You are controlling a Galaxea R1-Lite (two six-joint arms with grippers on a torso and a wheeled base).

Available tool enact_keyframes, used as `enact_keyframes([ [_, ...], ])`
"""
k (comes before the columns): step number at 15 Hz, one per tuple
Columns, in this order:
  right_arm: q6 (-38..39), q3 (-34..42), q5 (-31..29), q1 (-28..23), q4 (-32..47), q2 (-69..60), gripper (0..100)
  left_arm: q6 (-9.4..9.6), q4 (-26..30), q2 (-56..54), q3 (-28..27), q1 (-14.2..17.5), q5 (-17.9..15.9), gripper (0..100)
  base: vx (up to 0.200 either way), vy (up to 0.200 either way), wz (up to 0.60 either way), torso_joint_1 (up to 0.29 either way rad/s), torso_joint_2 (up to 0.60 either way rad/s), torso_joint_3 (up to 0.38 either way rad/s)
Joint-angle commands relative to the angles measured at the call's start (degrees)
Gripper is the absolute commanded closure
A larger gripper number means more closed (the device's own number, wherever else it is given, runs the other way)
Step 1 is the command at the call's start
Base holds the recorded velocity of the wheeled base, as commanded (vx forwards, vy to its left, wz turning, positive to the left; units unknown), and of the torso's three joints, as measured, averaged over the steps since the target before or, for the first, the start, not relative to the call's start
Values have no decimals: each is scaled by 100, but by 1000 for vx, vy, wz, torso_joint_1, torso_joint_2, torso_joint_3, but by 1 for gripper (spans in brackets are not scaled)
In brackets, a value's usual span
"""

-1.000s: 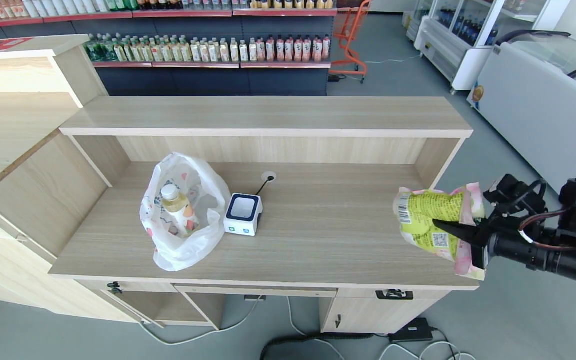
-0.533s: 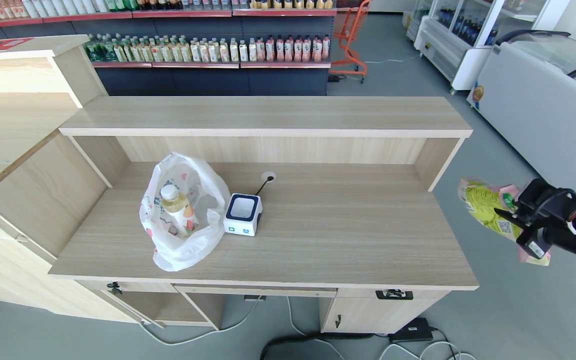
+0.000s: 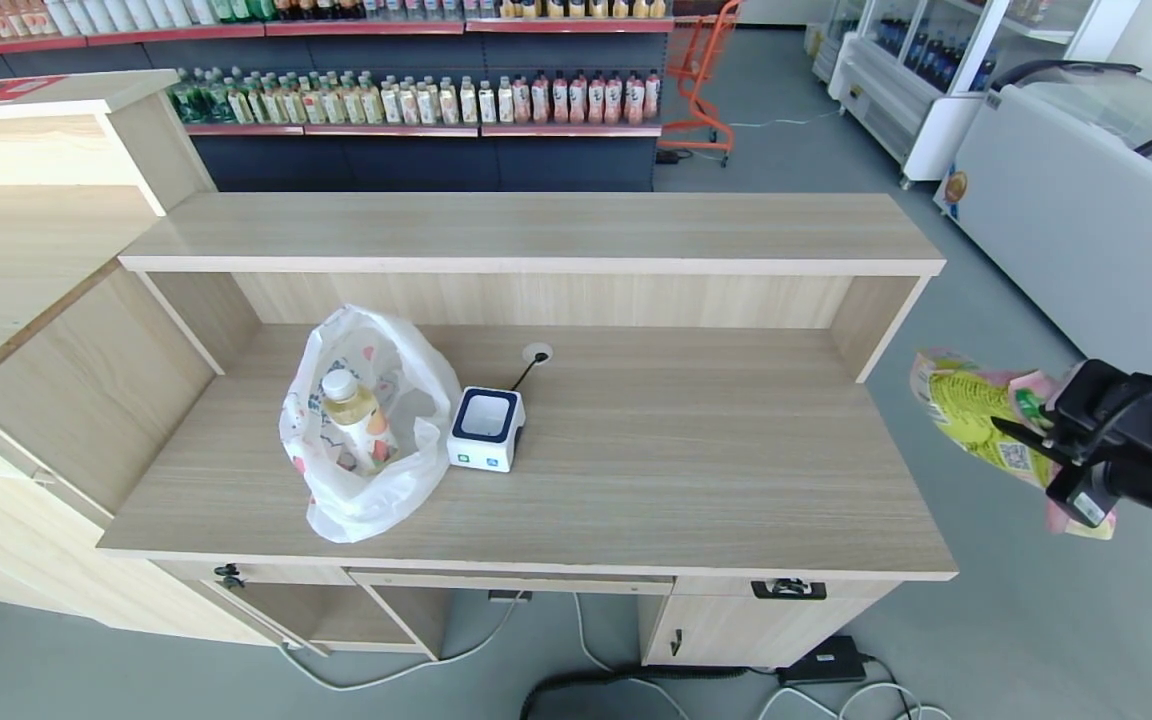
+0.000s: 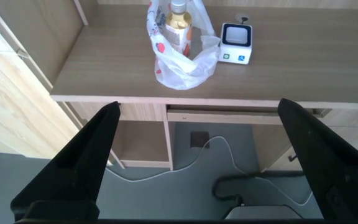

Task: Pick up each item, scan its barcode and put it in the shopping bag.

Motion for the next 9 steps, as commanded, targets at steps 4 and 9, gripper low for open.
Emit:
enact_keyframes([
  [4,28,84,117,244,109,-193,100,4,-1,-2,1,2,-8,0,0,200,0,-4,1,6],
  [9,28,58,196,393,224,-79,100,21,-1,-2,1,2,-8,0,0,200,0,3,8,3],
])
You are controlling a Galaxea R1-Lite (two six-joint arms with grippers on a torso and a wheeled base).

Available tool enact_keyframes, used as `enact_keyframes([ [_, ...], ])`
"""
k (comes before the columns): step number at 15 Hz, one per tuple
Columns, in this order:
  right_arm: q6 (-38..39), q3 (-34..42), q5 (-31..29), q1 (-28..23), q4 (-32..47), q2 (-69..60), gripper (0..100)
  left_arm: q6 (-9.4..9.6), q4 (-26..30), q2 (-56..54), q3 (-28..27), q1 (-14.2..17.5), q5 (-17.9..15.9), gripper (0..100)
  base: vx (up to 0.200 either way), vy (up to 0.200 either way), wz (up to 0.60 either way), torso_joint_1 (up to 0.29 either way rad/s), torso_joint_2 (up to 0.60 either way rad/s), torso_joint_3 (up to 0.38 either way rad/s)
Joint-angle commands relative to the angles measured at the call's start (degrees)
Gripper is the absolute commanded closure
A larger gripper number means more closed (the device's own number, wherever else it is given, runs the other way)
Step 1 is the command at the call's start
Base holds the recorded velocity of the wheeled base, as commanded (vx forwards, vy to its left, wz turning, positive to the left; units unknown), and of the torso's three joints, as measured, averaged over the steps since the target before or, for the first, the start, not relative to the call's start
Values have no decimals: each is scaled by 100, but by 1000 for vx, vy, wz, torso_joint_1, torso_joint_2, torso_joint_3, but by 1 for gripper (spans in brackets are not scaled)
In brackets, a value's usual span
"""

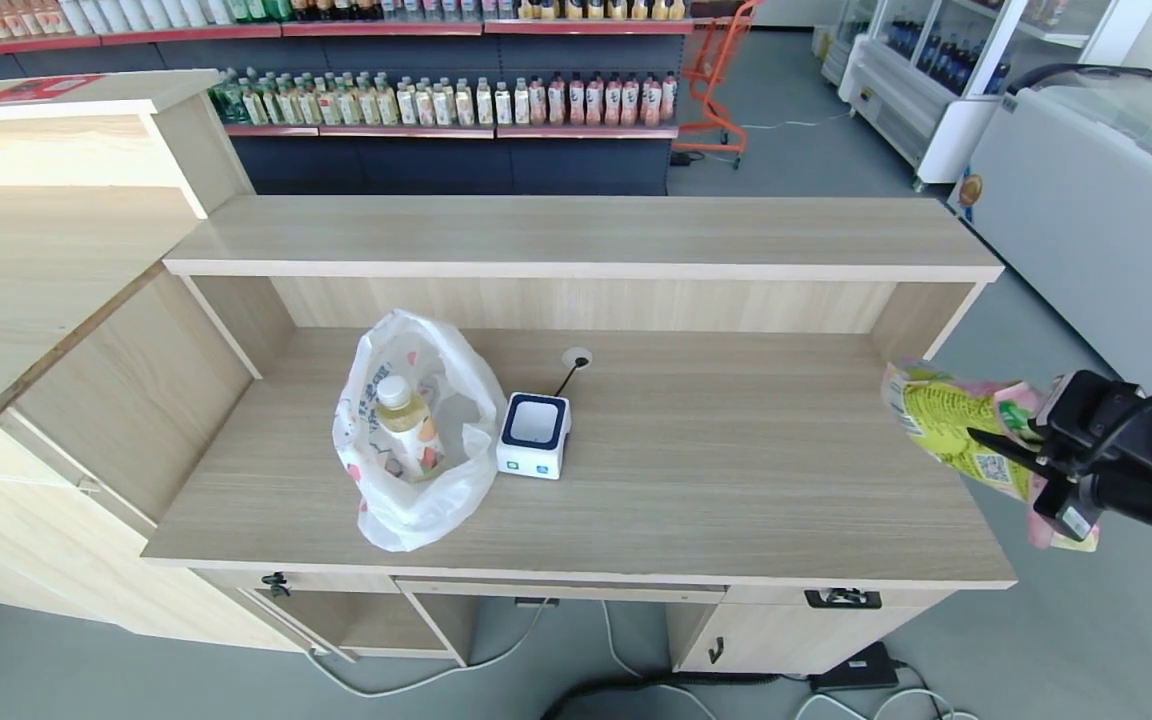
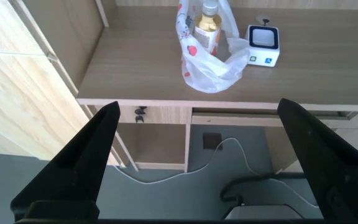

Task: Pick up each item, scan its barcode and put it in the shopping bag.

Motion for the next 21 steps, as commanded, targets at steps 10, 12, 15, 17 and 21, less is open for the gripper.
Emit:
enact_keyframes([
  [10,-11,-103,214,62,-51,485,100,22,-1,59,1,-4,-8,0,0,200,0,0,1,2],
  [12,-2,-182,223,62,-42,529,100,-13,-1,-2,1,-4,0,0,200,200,0,5,7,0],
  [15,7,-332,337,62,-24,608,100,-40,-1,-2,1,-4,0,0,0,0,0,0,0,0],
  [17,59,-341,399,62,-16,635,100,-22,-1,-2,1,-4,-8,0,100,100,0,-1,1,1],
  [21,103,-297,873,97,-16,714,100,4,-1,-2,1,-4,-8,0,200,200,0,5,4,1],
])
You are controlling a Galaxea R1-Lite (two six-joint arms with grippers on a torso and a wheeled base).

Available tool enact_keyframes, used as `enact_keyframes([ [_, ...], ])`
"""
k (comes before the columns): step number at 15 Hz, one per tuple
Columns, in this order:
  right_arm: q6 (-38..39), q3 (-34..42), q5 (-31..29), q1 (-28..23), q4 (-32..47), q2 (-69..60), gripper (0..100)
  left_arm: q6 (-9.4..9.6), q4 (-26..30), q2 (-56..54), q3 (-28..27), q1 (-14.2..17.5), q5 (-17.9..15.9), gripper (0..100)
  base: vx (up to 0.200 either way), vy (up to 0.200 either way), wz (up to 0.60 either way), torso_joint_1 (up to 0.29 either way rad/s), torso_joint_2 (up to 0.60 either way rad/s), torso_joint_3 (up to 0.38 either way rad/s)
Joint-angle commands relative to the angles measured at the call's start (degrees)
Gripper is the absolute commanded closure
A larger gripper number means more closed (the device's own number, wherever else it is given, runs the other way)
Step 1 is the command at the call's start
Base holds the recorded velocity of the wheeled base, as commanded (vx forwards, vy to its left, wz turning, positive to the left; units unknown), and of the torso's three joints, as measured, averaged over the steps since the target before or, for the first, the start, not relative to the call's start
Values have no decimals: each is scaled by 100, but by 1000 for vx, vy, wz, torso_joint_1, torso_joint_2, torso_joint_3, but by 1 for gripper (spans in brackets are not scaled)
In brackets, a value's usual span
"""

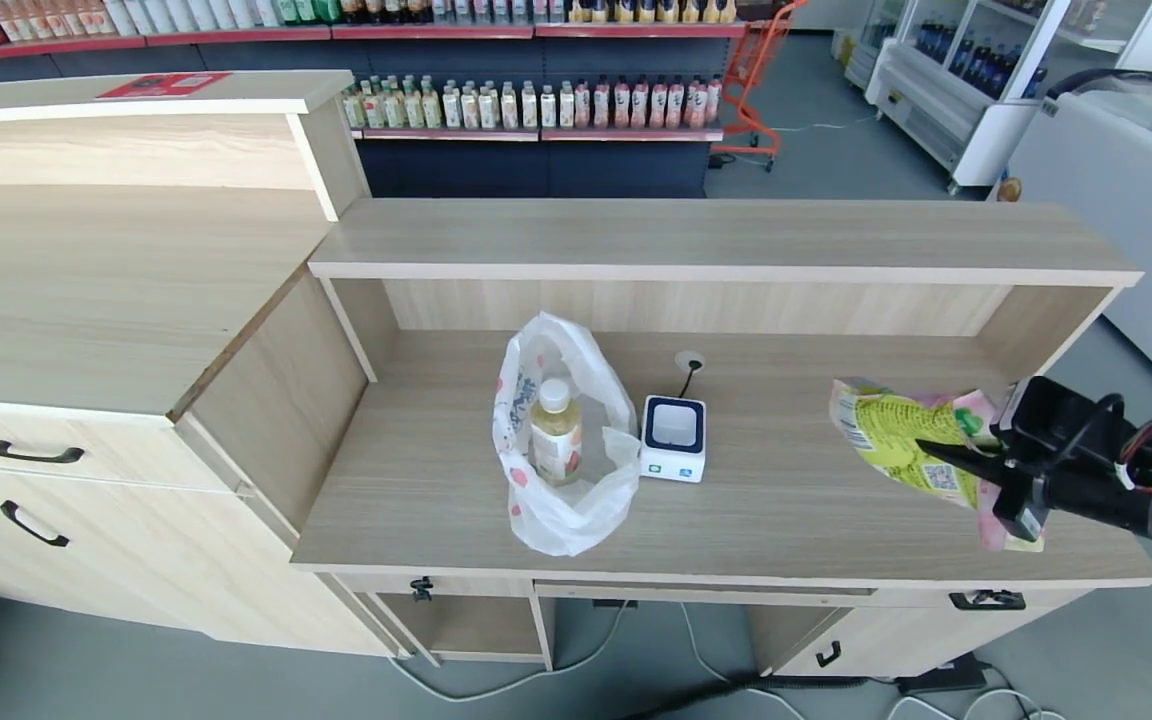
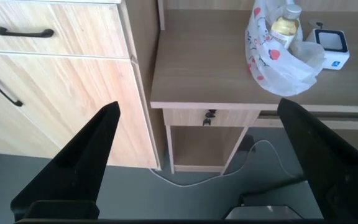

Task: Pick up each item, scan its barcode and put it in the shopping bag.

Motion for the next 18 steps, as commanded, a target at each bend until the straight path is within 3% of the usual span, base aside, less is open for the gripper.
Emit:
enact_keyframes([
  [1,0,-6,20,14,-9,76,100,41,-4,-2,1,2,0,0,200,200,0,-32,-17,17],
  [4,-9,-32,38,23,-18,190,100,85,-13,-2,1,2,0,0,200,200,0,22,9,-2],
  [6,-27,3,38,31,-18,278,100,-109,-4,-2,1,2,9,0,0,0,0,0,0,0],
  [9,-273,205,20,14,-9,392,100,-109,-4,-2,1,2,9,0,0,0,0,0,0,0],
  [14,-2118,293,3,-83,-71,1016,100,-109,-4,-2,1,2,9,0,0,0,0,0,0,0],
  [16,-3138,65,222,-127,-203,1526,100,-109,-4,-2,1,2,9,0,0,0,0,0,0,0],
  [18,-3639,-260,442,-118,-220,1957,100,-109,-4,-2,1,2,9,0,0,0,0,0,0,0],
])
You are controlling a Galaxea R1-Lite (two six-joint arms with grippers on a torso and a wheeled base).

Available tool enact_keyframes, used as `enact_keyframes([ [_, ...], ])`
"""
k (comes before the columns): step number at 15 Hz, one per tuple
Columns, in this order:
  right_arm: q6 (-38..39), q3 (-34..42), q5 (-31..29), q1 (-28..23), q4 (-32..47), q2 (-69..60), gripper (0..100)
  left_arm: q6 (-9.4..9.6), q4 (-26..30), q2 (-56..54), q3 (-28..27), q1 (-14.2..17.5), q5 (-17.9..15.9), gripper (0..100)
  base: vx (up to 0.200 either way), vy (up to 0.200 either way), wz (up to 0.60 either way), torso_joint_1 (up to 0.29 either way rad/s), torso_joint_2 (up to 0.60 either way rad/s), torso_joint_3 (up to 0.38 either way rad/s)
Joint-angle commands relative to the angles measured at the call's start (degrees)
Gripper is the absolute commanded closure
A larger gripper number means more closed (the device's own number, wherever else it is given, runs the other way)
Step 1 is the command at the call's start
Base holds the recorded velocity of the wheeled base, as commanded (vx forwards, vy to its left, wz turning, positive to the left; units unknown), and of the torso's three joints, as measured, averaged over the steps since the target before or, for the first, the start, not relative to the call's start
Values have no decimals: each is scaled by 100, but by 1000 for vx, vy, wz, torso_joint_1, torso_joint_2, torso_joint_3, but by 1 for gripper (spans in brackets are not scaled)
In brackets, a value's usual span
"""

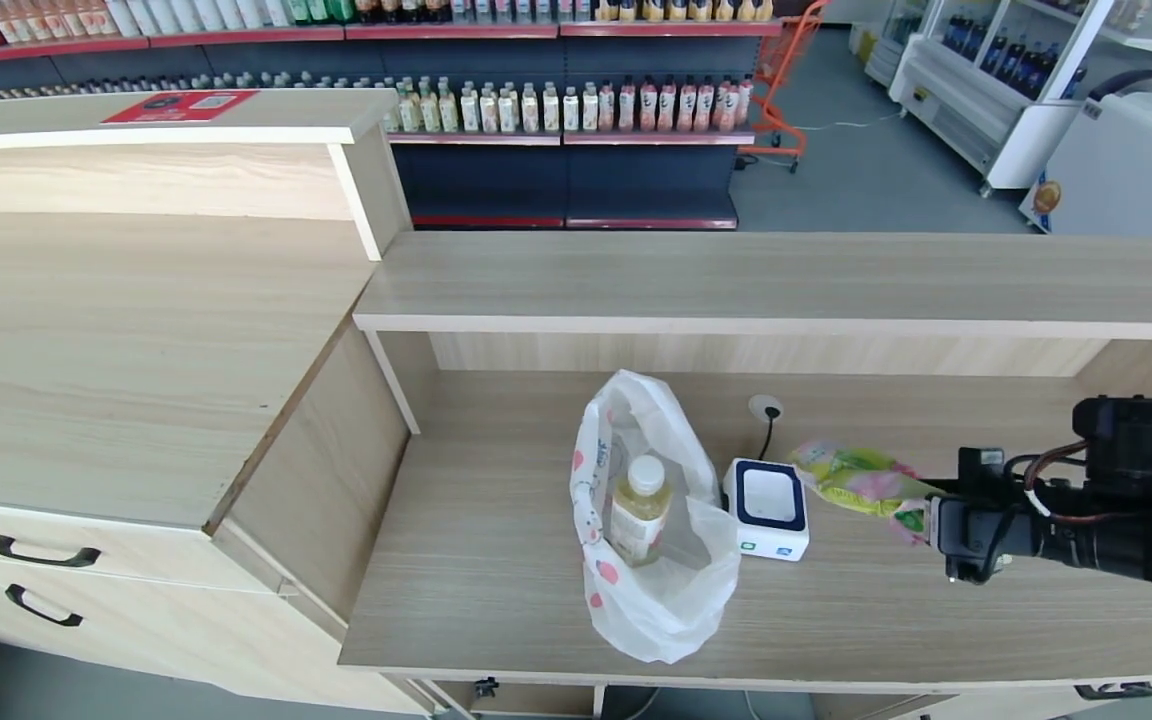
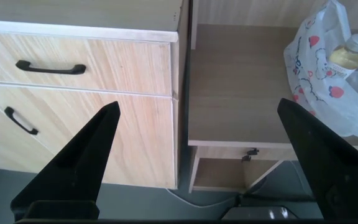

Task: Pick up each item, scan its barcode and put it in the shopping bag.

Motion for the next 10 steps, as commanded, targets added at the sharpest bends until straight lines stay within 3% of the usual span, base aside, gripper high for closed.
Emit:
enact_keyframes([
  [1,-339,-348,72,66,-3,732,100,-1,-1,-2,1,2,-2,0,0,0,0,0,0,0],
  [4,-673,-779,45,198,287,1110,100,-1,-1,-2,1,2,-2,0,0,0,0,0,0,0],
  [8,-1517,-1535,-113,206,1236,1197,100,-1,-1,-2,1,2,-2,0,0,0,0,0,0,0],
  [10,-1605,-1675,-280,233,1280,1241,100,-1,-1,-2,1,2,-2,0,0,0,0,0,0,0],
])
